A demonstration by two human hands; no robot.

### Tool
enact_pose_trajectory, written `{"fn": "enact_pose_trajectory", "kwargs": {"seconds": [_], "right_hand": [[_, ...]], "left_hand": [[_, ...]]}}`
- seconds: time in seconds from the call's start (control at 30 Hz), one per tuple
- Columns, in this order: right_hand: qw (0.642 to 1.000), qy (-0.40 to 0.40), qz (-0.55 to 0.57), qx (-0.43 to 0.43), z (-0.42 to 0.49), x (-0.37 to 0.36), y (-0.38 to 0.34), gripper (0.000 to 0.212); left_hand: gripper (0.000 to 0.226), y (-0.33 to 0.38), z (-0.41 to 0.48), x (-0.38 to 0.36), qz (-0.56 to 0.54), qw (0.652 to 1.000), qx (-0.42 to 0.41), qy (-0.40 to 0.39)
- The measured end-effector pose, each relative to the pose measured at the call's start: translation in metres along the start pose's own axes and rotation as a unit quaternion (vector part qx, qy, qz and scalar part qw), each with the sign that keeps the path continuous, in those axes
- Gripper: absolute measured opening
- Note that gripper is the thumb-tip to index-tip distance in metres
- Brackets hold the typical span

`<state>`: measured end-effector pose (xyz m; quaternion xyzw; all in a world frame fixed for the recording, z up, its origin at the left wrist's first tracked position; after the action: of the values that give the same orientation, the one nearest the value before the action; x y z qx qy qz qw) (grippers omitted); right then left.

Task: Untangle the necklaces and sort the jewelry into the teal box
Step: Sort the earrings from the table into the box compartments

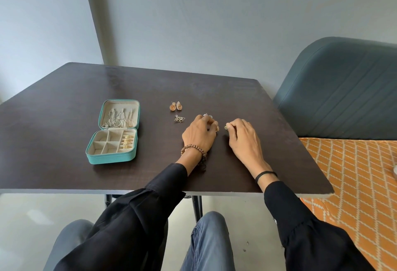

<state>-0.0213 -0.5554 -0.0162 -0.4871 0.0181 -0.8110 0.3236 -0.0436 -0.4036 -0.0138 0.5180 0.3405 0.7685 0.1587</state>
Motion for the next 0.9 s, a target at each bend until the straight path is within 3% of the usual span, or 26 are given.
{"fn": "enact_pose_trajectory", "kwargs": {"seconds": [0.13,0.33,0.7,0.8,0.9], "right_hand": [[0.998,0.012,0.054,-0.024,-0.003,0.008,0.0,0.026],[0.989,0.035,0.139,-0.042,-0.006,0.019,-0.014,0.014],[0.93,0.006,0.348,-0.12,-0.01,0.02,-0.07,0.018],[0.918,-0.021,0.378,-0.117,-0.011,0.022,-0.083,0.013],[0.912,-0.039,0.391,-0.113,-0.011,0.026,-0.091,0.014]], "left_hand": [[0.024,0.003,-0.005,0.011,-0.042,0.999,0.03,0.006],[0.018,0.011,-0.017,0.029,-0.159,0.987,0.021,-0.01],[0.013,-0.007,-0.031,0.058,-0.366,0.925,0.089,-0.047],[0.022,-0.015,-0.031,0.062,-0.4,0.909,0.101,-0.058],[0.015,-0.023,-0.034,0.067,-0.443,0.886,0.121,-0.07]]}}
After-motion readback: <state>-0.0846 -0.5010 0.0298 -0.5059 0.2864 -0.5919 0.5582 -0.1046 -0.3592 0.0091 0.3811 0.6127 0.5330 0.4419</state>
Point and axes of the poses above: each hand's wrist, its own z-axis towards the middle knuckle, its own x-axis out of the back of the hand, y = z × x, the point moved 6 cm from there along z, towards the middle knuckle, and after that the axes turned 4 degrees about x, right-handed, at the moved point
